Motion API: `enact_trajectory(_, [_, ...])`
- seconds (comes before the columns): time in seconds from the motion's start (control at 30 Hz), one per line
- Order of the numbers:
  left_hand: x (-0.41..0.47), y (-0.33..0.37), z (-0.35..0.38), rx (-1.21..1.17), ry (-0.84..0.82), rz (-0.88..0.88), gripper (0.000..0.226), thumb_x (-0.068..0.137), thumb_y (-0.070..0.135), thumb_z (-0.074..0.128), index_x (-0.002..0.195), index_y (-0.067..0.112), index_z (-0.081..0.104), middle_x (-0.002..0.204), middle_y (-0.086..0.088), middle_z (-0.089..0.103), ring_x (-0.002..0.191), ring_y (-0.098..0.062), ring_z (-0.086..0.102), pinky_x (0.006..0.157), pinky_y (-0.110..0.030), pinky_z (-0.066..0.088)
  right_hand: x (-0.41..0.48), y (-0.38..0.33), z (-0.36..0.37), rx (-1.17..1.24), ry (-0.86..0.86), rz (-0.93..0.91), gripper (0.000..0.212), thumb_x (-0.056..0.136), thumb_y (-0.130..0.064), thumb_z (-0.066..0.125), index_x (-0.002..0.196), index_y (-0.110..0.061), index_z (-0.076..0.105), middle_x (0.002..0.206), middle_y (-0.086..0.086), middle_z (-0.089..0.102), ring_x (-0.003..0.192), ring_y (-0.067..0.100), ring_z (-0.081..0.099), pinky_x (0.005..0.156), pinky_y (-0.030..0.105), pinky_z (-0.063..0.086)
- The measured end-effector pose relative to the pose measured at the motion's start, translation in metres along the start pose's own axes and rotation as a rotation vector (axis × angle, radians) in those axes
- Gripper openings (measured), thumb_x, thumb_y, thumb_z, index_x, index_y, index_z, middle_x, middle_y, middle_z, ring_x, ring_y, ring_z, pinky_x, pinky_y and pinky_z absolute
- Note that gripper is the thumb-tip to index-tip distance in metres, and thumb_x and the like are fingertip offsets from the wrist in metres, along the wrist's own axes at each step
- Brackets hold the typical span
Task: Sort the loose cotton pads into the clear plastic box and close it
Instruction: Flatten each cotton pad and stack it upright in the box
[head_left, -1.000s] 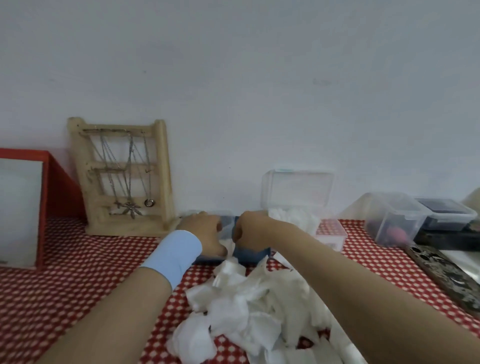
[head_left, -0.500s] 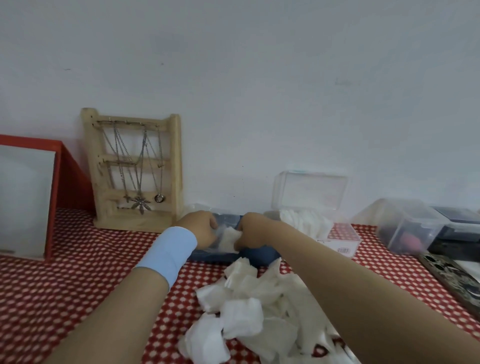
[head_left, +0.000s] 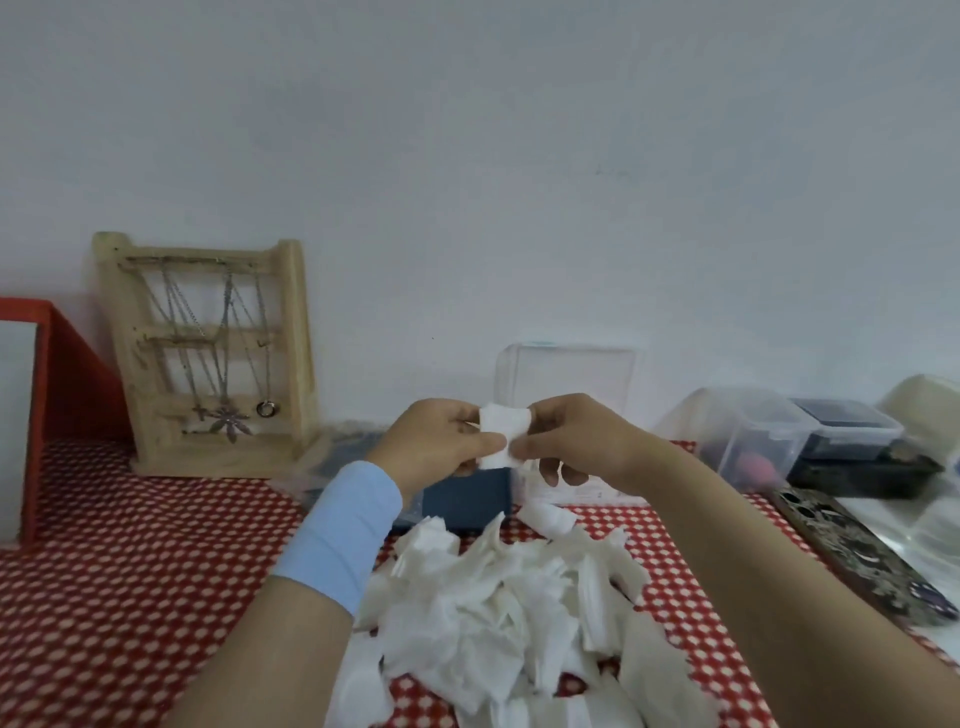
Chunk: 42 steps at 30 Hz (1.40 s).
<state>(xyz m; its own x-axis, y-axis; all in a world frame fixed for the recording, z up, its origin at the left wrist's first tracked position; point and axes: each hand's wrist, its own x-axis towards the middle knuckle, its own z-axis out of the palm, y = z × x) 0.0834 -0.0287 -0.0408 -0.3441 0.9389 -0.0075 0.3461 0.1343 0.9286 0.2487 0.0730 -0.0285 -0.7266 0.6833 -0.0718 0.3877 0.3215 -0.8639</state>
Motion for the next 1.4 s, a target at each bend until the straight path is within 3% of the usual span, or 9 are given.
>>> enact_trajectory(0.23, [-0.001, -0.008, 0.019, -0.209, 0.133, -0.092, 0.009, 0.096, 0.013, 0.064, 0.095, 0.016, 0.072, 0.106, -0.007, 0.074, 0.099, -0.023, 0.070, 0.077, -0.027, 0.060, -0.005, 0.021, -0.010, -0.475, 0.075, 0.049, 0.015, 0.091, -0.013, 0.067, 0.095, -0.018, 0.080, 0.090, -0.006, 0.077, 0.060, 0.010, 0.071, 0.061, 0.022, 0.055])
enact_trajectory(0.37, [-0.004, -0.012, 0.023, -0.268, 0.160, -0.112, 0.013, 0.098, 0.010, 0.060, 0.091, 0.017, 0.069, 0.103, -0.005, 0.073, 0.094, -0.021, 0.071, 0.074, -0.028, 0.060, -0.001, 0.033, 0.002, -0.826, -0.012, 0.071, 0.024, 0.094, -0.009, 0.062, 0.111, -0.017, 0.077, 0.106, -0.001, 0.074, 0.061, 0.009, 0.063, 0.055, 0.014, 0.049])
enact_trajectory(0.53, [0.001, -0.015, 0.022, -0.229, 0.154, -0.106, 0.012, 0.098, 0.010, 0.059, 0.090, 0.015, 0.068, 0.100, -0.004, 0.073, 0.085, -0.018, 0.073, 0.067, -0.025, 0.059, 0.011, 0.034, 0.017, -0.985, -0.298, 0.172, 0.027, 0.095, -0.020, 0.059, 0.116, -0.014, 0.075, 0.099, 0.004, 0.076, 0.078, 0.022, 0.072, 0.072, 0.029, 0.060])
enact_trajectory(0.63, [0.003, -0.017, 0.022, -0.226, 0.142, -0.107, 0.012, 0.098, 0.011, 0.060, 0.091, 0.016, 0.068, 0.102, -0.004, 0.073, 0.087, -0.018, 0.073, 0.069, -0.026, 0.059, 0.015, 0.031, 0.029, -1.076, -0.346, 0.171, 0.027, 0.098, -0.014, 0.056, 0.120, -0.009, 0.070, 0.100, 0.006, 0.070, 0.087, 0.023, 0.065, 0.083, 0.030, 0.056])
enact_trajectory(0.73, [0.004, -0.020, 0.025, -0.234, 0.128, -0.118, 0.011, 0.098, 0.011, 0.059, 0.094, 0.014, 0.069, 0.103, -0.007, 0.073, 0.092, -0.022, 0.072, 0.072, -0.027, 0.060, 0.013, 0.028, 0.029, -1.134, -0.284, 0.172, 0.020, 0.097, -0.011, 0.057, 0.112, -0.002, 0.068, 0.074, 0.003, 0.052, 0.083, 0.021, 0.054, 0.084, 0.033, 0.050])
enact_trajectory(0.87, [0.003, -0.021, 0.027, -0.211, 0.125, -0.105, 0.014, 0.098, 0.010, 0.058, 0.090, 0.017, 0.067, 0.104, -0.006, 0.073, 0.092, -0.024, 0.073, 0.077, -0.031, 0.061, 0.000, 0.023, 0.018, -0.968, -0.078, 0.145, 0.017, 0.088, -0.023, 0.068, 0.096, -0.011, 0.077, 0.081, 0.003, 0.070, 0.069, 0.014, 0.061, 0.067, 0.024, 0.051])
enact_trajectory(1.07, [0.001, -0.025, 0.024, -0.244, 0.205, -0.097, 0.021, 0.097, 0.006, 0.056, 0.087, 0.023, 0.065, 0.105, -0.004, 0.072, 0.087, -0.023, 0.074, 0.078, -0.034, 0.062, -0.022, 0.004, -0.006, -0.221, 0.274, -0.025, 0.017, 0.085, -0.019, 0.079, 0.095, -0.030, 0.072, 0.084, -0.008, 0.072, 0.068, 0.007, 0.066, 0.062, 0.017, 0.049])
enact_trajectory(1.17, [-0.001, -0.021, 0.027, -0.355, 0.197, -0.127, 0.019, 0.097, 0.009, 0.058, 0.087, 0.021, 0.068, 0.103, -0.007, 0.072, 0.090, -0.024, 0.073, 0.076, -0.032, 0.061, -0.023, 0.007, -0.006, 0.063, 0.321, -0.004, 0.030, 0.088, -0.009, 0.072, 0.112, -0.026, 0.068, 0.091, 0.000, 0.076, 0.060, 0.006, 0.065, 0.058, 0.021, 0.051])
enact_trajectory(1.4, [-0.004, -0.010, 0.038, -0.452, 0.122, -0.115, 0.009, 0.095, 0.012, 0.067, 0.092, 0.013, 0.075, 0.103, -0.013, 0.076, 0.096, -0.025, 0.073, 0.073, -0.030, 0.063, -0.018, 0.016, -0.001, 0.279, 0.309, -0.046, 0.017, 0.091, -0.007, 0.066, 0.092, -0.016, 0.080, 0.094, 0.002, 0.078, 0.086, 0.016, 0.070, 0.074, 0.029, 0.055])
